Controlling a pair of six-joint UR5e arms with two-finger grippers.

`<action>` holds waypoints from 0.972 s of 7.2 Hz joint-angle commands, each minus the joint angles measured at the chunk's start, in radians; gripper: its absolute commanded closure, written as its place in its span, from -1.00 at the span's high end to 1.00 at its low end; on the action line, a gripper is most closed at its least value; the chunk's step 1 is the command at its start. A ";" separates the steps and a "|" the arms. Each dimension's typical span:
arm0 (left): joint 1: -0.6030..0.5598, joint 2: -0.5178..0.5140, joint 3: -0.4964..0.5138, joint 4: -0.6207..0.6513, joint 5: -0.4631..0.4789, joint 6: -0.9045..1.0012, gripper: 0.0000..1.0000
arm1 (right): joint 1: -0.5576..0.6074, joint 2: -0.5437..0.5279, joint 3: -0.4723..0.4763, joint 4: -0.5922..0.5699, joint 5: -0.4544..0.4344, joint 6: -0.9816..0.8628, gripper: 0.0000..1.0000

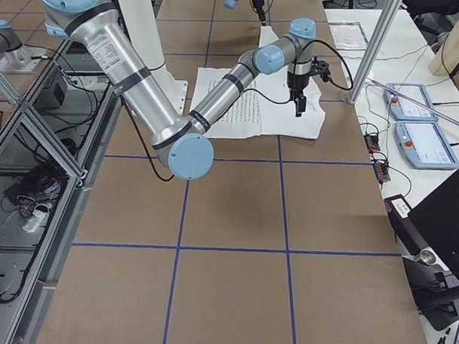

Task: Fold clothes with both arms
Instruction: 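Open the right gripper and withdraw the right arm from the shirt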

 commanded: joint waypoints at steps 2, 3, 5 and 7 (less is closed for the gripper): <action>0.013 -0.005 0.015 -0.014 0.008 -0.014 0.71 | 0.061 -0.045 0.034 -0.029 0.067 -0.050 1.00; 0.013 -0.006 0.020 -0.016 0.009 -0.013 0.58 | 0.061 -0.043 0.036 -0.029 0.067 -0.050 1.00; 0.013 -0.014 0.029 -0.014 0.009 -0.011 0.39 | 0.061 -0.043 0.042 -0.028 0.067 -0.050 1.00; 0.013 -0.014 0.028 -0.014 0.009 -0.011 0.32 | 0.061 -0.045 0.046 -0.029 0.068 -0.050 1.00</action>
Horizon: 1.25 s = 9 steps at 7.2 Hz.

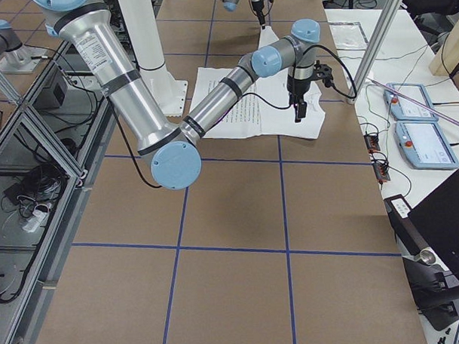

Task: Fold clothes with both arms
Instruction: 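Open the right gripper and withdraw the right arm from the shirt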

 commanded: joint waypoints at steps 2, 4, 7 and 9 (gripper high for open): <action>0.001 -0.002 -0.003 0.000 0.000 0.001 -0.19 | 0.000 -0.002 0.009 0.000 -0.001 0.002 1.00; 0.001 -0.004 -0.010 0.002 0.000 -0.002 -0.63 | 0.000 -0.008 0.009 0.001 -0.001 0.002 1.00; -0.001 -0.005 -0.020 0.002 -0.008 -0.005 -1.00 | 0.002 -0.010 0.009 0.001 -0.001 0.002 1.00; -0.001 -0.005 -0.132 0.038 -0.044 -0.049 -1.00 | 0.017 -0.045 0.018 0.006 0.010 -0.003 1.00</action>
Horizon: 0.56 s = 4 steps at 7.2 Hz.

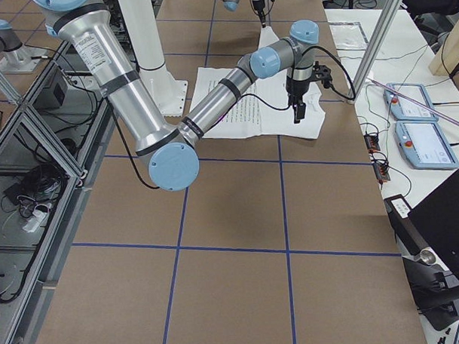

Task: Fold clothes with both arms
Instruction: 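Grasp the other sleeve cuff with the left gripper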

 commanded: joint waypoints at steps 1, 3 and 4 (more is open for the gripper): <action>0.000 -0.033 -0.104 0.043 -0.046 -0.133 -1.00 | 0.019 -0.056 0.023 0.004 0.007 -0.021 1.00; 0.015 -0.179 -0.204 0.234 -0.055 -0.270 -1.00 | 0.049 -0.142 0.054 0.009 0.007 -0.087 1.00; 0.067 -0.282 -0.268 0.412 -0.057 -0.307 -1.00 | 0.075 -0.203 0.073 0.009 0.007 -0.148 1.00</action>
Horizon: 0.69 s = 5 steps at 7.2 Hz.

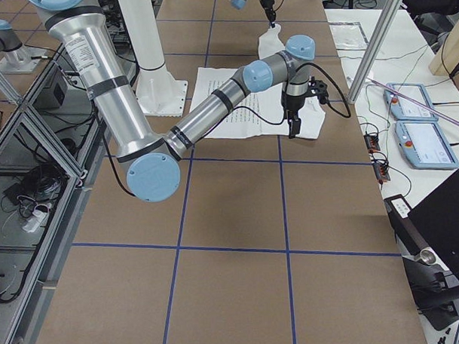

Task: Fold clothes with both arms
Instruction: 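Grasp the other sleeve cuff with the left gripper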

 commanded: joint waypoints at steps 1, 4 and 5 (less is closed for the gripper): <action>0.082 -0.233 -0.111 0.334 -0.005 -0.137 -1.00 | 0.054 -0.122 0.036 0.001 0.000 -0.126 1.00; 0.211 -0.579 -0.047 0.394 0.001 -0.482 -1.00 | 0.089 -0.178 0.027 0.001 -0.008 -0.221 1.00; 0.240 -0.717 0.038 0.394 0.001 -0.562 -1.00 | 0.089 -0.178 0.025 0.001 -0.008 -0.220 1.00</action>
